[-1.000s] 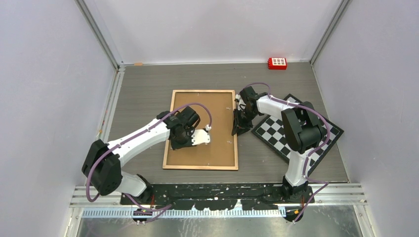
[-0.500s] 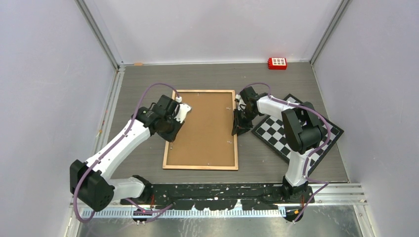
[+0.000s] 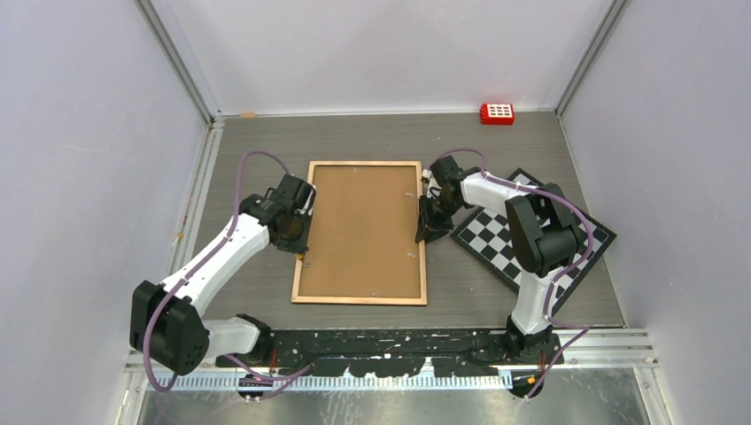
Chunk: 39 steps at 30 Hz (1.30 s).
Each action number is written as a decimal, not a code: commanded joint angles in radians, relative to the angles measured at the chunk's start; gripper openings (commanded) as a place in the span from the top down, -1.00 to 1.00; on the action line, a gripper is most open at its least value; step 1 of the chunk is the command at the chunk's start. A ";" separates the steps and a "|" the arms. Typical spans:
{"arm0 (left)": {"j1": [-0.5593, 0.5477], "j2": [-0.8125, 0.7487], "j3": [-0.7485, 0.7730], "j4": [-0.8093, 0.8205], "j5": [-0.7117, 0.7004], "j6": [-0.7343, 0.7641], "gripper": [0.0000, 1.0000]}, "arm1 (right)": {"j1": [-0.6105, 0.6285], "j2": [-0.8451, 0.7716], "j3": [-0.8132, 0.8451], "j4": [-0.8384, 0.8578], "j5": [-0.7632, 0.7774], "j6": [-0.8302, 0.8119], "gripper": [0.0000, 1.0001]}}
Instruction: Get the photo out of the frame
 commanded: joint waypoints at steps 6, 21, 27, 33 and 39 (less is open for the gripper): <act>0.009 0.015 -0.022 0.074 -0.070 -0.063 1.00 | 0.019 -0.004 -0.021 0.017 0.007 -0.009 0.99; 0.008 0.037 -0.055 0.118 -0.049 -0.076 1.00 | 0.019 0.000 -0.019 0.015 0.007 -0.008 0.99; 0.008 0.052 -0.064 0.132 -0.026 -0.085 1.00 | 0.019 0.007 -0.017 0.015 0.004 -0.008 0.99; 0.008 0.034 -0.072 0.155 0.060 -0.115 1.00 | 0.018 0.009 -0.014 0.014 0.004 -0.008 0.99; 0.008 0.018 -0.087 0.185 0.076 -0.137 1.00 | 0.019 0.012 -0.014 0.012 0.000 -0.009 0.99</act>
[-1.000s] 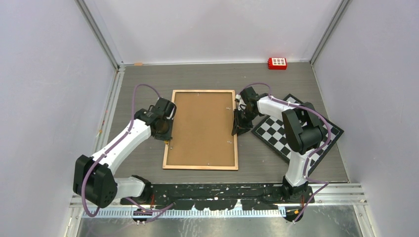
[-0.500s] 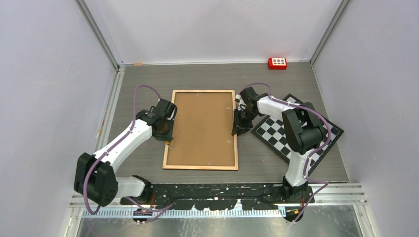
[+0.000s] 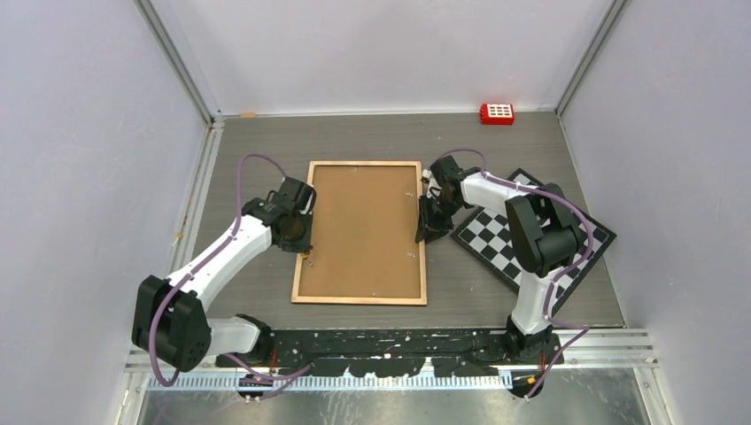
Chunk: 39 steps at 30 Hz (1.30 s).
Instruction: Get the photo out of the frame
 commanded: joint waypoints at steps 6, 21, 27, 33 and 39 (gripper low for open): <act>0.000 -0.015 -0.044 0.125 0.077 -0.062 1.00 | 0.019 0.015 -0.009 0.010 -0.003 -0.007 0.99; 0.007 -0.032 0.177 0.037 0.185 0.199 1.00 | 0.012 -0.040 0.002 0.009 -0.038 -0.025 0.59; 0.074 0.190 0.435 -0.107 0.201 0.477 1.00 | -0.006 -0.058 0.019 -0.001 -0.061 -0.031 0.16; 0.147 0.398 0.682 -0.163 0.222 0.627 1.00 | -0.024 -0.056 0.045 -0.017 -0.070 -0.051 -0.07; 0.172 0.555 0.843 -0.140 0.222 0.716 1.00 | -0.028 -0.031 0.091 -0.030 -0.051 -0.067 -0.13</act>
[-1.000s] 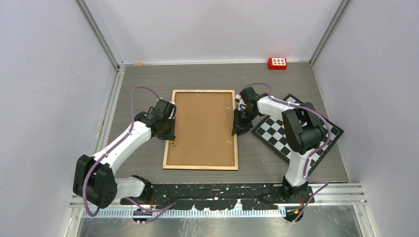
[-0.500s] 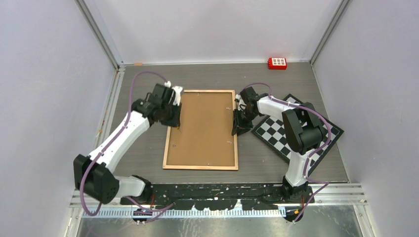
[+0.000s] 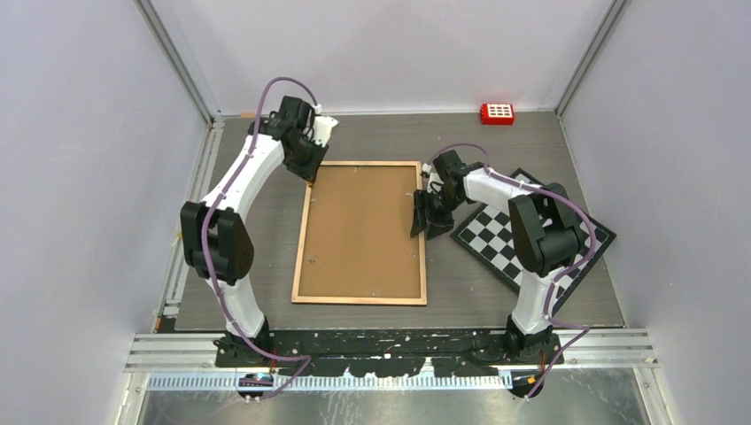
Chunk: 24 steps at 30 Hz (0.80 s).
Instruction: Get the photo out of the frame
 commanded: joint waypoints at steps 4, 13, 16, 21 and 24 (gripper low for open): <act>0.011 0.108 0.148 0.022 -0.019 0.162 1.00 | -0.004 -0.005 0.085 -0.017 0.004 -0.025 -0.15; 0.011 0.189 0.177 0.075 -0.036 0.233 1.00 | -0.004 0.036 0.092 -0.005 0.011 0.004 -0.17; 0.010 0.209 0.176 0.077 -0.036 0.255 1.00 | -0.005 0.048 0.088 -0.001 0.020 0.012 -0.15; 0.011 0.238 0.175 0.091 -0.048 0.273 1.00 | -0.005 0.053 0.073 0.001 0.026 0.016 -0.11; 0.011 0.252 0.180 0.091 -0.045 0.279 1.00 | -0.005 0.054 0.068 0.003 0.027 0.015 -0.09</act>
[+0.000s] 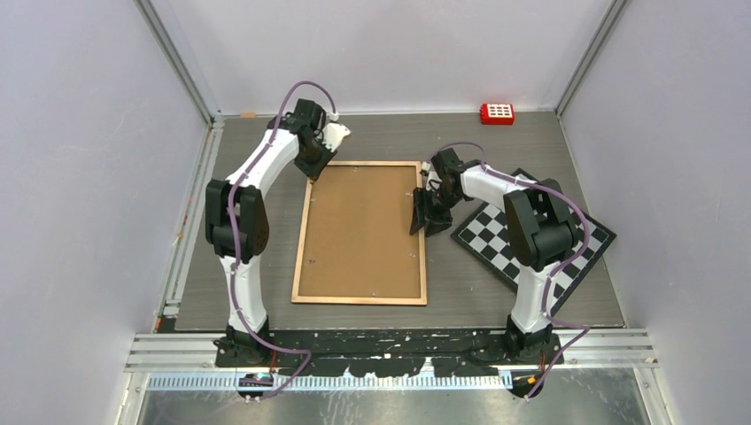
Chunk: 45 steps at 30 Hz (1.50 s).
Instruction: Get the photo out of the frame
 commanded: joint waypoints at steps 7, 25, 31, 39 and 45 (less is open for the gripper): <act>0.001 0.028 0.031 0.025 -0.005 0.048 1.00 | -0.002 -0.001 0.005 0.010 0.016 0.005 -0.08; 0.001 -0.058 -0.103 -0.018 0.018 0.097 1.00 | -0.002 -0.003 -0.005 0.014 0.005 0.012 -0.05; -0.003 -0.075 -0.117 -0.037 0.021 0.101 1.00 | -0.002 -0.001 -0.004 0.013 0.003 0.013 -0.03; -0.004 -0.100 -0.158 -0.059 0.019 0.099 1.00 | -0.001 -0.001 -0.005 0.013 0.005 0.012 -0.03; -0.008 -0.107 -0.167 -0.080 0.036 0.095 1.00 | -0.001 0.007 -0.001 0.012 0.002 0.013 -0.03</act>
